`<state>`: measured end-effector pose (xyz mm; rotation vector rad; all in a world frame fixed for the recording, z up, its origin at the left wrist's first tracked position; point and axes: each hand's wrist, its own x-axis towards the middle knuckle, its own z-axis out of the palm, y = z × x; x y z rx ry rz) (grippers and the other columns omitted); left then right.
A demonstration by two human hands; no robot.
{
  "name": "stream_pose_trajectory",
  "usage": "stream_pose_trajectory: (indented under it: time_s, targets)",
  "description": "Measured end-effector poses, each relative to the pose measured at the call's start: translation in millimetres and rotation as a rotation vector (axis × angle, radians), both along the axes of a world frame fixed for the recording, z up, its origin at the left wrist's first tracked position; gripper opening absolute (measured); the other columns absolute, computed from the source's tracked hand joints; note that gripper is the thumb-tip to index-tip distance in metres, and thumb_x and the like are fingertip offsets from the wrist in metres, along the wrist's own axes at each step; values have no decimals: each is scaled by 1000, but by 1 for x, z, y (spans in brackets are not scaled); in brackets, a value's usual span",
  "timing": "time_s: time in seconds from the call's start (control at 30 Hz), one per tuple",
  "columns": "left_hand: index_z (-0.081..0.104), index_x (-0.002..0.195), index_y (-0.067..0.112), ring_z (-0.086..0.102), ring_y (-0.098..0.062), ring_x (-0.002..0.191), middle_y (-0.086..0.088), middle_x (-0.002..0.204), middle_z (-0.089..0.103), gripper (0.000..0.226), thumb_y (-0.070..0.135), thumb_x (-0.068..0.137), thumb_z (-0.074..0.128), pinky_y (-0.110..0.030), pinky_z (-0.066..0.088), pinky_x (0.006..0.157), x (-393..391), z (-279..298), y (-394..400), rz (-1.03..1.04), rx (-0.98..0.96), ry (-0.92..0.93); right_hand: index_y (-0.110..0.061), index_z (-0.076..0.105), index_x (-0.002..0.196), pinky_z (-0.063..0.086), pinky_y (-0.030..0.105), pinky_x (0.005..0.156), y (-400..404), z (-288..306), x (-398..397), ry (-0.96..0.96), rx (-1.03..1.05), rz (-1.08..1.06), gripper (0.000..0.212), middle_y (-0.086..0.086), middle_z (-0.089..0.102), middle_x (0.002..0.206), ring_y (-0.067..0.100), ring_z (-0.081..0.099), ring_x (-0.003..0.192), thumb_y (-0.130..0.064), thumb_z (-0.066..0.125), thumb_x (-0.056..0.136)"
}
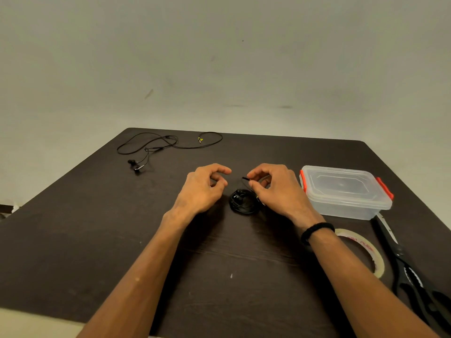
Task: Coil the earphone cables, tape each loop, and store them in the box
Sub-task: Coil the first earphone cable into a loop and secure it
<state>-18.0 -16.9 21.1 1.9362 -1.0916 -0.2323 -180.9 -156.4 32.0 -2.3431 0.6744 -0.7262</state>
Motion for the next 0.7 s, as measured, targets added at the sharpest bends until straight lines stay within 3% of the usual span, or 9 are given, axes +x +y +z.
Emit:
stream_pose_trajectory:
  time_s: [0.2, 0.3, 0.37, 0.47, 0.53, 0.7]
  targets:
    - [74, 116, 31, 69, 3, 77, 11, 88, 77, 18, 33, 103, 61, -11, 51, 73, -6, 2, 1, 7, -12, 11, -25, 77, 110, 46, 6, 65, 1, 0, 0, 44, -22, 18, 16, -15, 71, 90, -1, 66, 81, -23, 76, 94]
    - [77, 105, 30, 68, 3, 75, 10, 83, 76, 32, 54, 101, 56, -16, 49, 71, -13, 3, 0, 8, 29, -2, -24, 76, 114, 46, 6, 66, 2, 0, 1, 92, -68, 39, 20, -11, 70, 95, -1, 65, 82, -25, 76, 94]
    - [79, 97, 29, 68, 3, 78, 11, 82, 76, 37, 60, 97, 59, -10, 45, 66, -14, 4, 0, 21, 67, -17, -24, 76, 117, 43, 6, 67, 3, -2, 2, 128, -116, 67, 24, -9, 69, 102, 1, 63, 84, -28, 76, 93]
    - [81, 95, 28, 68, 5, 74, 11, 81, 75, 19, 46, 90, 76, -4, 47, 61, -11, 3, -1, 24, 107, -37, -27, 76, 116, 38, 7, 69, 5, -3, 2, 167, -157, 113, 23, -10, 63, 107, 6, 59, 92, -29, 74, 93]
    - [81, 97, 26, 66, 7, 69, 10, 80, 75, 12, 35, 88, 81, -3, 47, 61, -9, 2, -1, 10, 132, -47, -27, 76, 116, 42, 14, 79, 4, -4, 2, 190, -162, 141, 24, -8, 64, 115, 8, 59, 101, -29, 73, 93]
    - [79, 103, 21, 60, 12, 59, 7, 81, 75, 15, 18, 88, 80, -3, 45, 61, -9, 2, 0, -41, 138, -43, -31, 76, 120, 49, 26, 89, 0, -6, 3, 262, -180, 184, 28, -6, 64, 121, 13, 61, 108, -32, 73, 92]
